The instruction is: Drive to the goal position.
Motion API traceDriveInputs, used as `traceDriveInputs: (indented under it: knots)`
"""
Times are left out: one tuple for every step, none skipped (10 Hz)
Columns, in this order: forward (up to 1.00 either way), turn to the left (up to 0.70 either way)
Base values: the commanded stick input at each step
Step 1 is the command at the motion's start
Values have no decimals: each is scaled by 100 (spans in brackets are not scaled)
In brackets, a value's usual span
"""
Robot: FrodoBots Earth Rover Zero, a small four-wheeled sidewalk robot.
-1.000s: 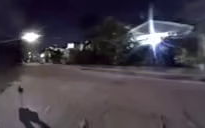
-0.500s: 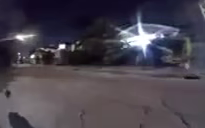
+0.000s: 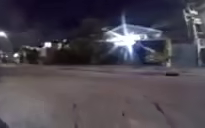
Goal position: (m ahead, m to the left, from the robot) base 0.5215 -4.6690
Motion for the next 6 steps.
traceDriveInputs:
  knots:
    - [-58,57]
    - [-58,57]
    - [-58,57]
    - [-56,55]
    - [-8,5]
    - [6,2]
